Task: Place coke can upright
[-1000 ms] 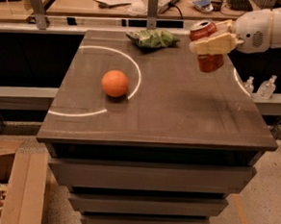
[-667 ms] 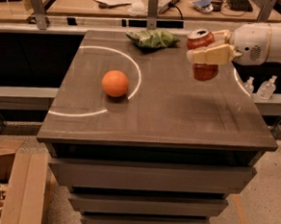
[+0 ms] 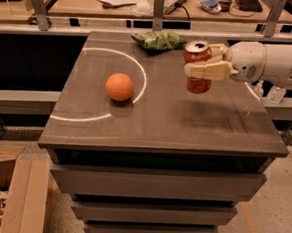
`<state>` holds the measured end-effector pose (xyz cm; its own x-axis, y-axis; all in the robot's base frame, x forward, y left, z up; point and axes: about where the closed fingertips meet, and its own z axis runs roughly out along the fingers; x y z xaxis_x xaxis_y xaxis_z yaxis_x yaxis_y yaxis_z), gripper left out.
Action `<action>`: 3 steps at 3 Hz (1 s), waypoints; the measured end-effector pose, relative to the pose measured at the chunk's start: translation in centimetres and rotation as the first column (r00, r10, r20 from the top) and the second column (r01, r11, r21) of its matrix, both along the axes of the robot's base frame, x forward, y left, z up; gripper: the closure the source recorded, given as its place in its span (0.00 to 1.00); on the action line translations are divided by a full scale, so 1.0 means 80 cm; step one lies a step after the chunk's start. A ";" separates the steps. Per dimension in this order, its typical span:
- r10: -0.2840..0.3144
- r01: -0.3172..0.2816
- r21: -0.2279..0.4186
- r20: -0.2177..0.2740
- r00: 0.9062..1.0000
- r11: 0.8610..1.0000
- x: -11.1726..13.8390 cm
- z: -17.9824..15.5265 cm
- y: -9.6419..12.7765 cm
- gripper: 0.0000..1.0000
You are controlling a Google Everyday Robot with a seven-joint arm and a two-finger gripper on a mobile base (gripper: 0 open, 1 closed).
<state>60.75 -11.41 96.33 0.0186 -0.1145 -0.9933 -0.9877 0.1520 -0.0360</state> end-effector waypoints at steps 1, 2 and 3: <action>0.033 -0.033 0.053 0.007 0.999 0.998 0.008 -0.020 0.012 1.00; 0.040 -0.040 0.092 0.005 0.999 0.995 0.014 -0.039 0.015 1.00; 0.036 -0.036 0.106 0.001 0.999 0.994 0.018 -0.056 0.015 0.84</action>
Offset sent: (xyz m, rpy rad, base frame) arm 0.0179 0.0076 -0.0536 0.1432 0.0031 0.0327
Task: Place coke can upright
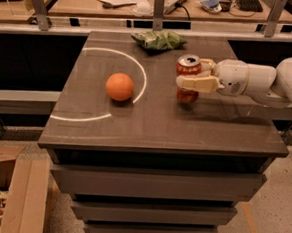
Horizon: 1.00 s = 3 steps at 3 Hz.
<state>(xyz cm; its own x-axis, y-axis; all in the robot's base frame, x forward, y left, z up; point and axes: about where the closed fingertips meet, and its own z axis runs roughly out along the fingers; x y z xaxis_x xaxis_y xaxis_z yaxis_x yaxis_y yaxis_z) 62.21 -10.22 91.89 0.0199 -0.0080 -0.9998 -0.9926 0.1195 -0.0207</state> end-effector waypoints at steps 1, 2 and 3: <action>-0.009 0.009 -0.001 -0.010 1.000 1.000 0.003 -0.011 -0.003 0.60; -0.019 0.019 -0.008 -0.019 1.000 1.000 0.004 -0.017 -0.005 0.37; -0.024 0.024 -0.018 -0.028 0.999 1.000 0.004 -0.023 -0.006 0.13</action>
Offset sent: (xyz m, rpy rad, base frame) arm 0.0043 -0.0141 -0.0213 -0.0175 0.0308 -0.0428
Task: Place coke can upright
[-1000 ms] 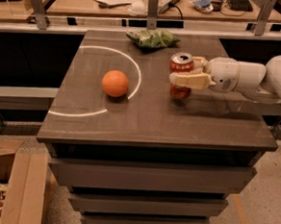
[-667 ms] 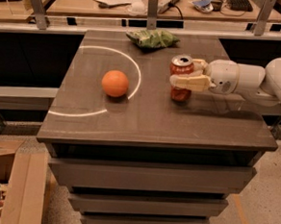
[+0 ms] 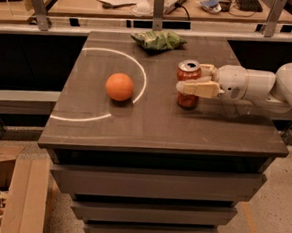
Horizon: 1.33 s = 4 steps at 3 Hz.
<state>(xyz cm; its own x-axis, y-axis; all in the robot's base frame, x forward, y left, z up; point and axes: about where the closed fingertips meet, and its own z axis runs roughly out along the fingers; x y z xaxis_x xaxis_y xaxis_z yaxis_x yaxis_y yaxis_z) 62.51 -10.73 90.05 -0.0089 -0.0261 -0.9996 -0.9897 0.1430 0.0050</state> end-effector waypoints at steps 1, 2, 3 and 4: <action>-0.020 0.020 -0.023 -0.005 1.000 1.000 -0.006 -0.001 -0.013 0.00; -0.051 0.050 -0.052 -0.009 0.999 0.997 -0.014 -0.001 -0.036 0.00; -0.132 0.131 -0.110 -0.002 0.991 0.985 -0.028 0.007 -0.080 0.00; -0.274 0.267 -0.190 -0.012 0.962 0.945 -0.041 0.016 -0.132 0.00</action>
Offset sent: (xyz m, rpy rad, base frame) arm -0.0188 -0.0585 -0.0004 -0.0890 0.0160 -0.1013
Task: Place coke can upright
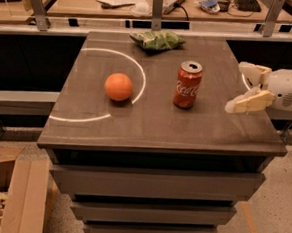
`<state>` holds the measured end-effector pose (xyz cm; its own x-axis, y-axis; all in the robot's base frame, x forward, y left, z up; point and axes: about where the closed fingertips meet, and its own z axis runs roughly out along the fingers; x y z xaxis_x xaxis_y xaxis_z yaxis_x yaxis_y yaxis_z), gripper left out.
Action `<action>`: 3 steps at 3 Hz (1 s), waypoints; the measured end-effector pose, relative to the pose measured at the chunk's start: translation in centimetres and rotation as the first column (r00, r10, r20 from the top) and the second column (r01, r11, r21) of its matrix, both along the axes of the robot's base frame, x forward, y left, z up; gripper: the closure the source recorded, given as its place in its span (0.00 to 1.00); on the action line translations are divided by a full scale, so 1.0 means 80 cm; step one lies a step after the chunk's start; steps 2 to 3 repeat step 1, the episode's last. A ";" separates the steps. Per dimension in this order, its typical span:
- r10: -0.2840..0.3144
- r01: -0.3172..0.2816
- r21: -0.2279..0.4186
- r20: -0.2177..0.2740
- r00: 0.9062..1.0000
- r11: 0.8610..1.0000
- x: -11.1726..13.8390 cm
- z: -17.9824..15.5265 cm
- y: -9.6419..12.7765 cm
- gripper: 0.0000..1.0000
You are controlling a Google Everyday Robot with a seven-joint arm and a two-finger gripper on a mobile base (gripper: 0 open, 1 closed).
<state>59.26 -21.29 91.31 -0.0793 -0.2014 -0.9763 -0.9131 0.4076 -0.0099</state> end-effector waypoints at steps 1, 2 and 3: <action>0.004 -0.004 0.003 0.004 1.000 1.000 0.002 0.002 0.005 0.00; 0.004 -0.004 0.003 0.004 1.000 1.000 0.002 0.002 0.005 0.00; 0.004 -0.004 0.003 0.004 1.000 1.000 0.002 0.002 0.005 0.00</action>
Offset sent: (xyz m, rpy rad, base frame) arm 0.0000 0.0000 0.0000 0.0000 0.0000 0.0000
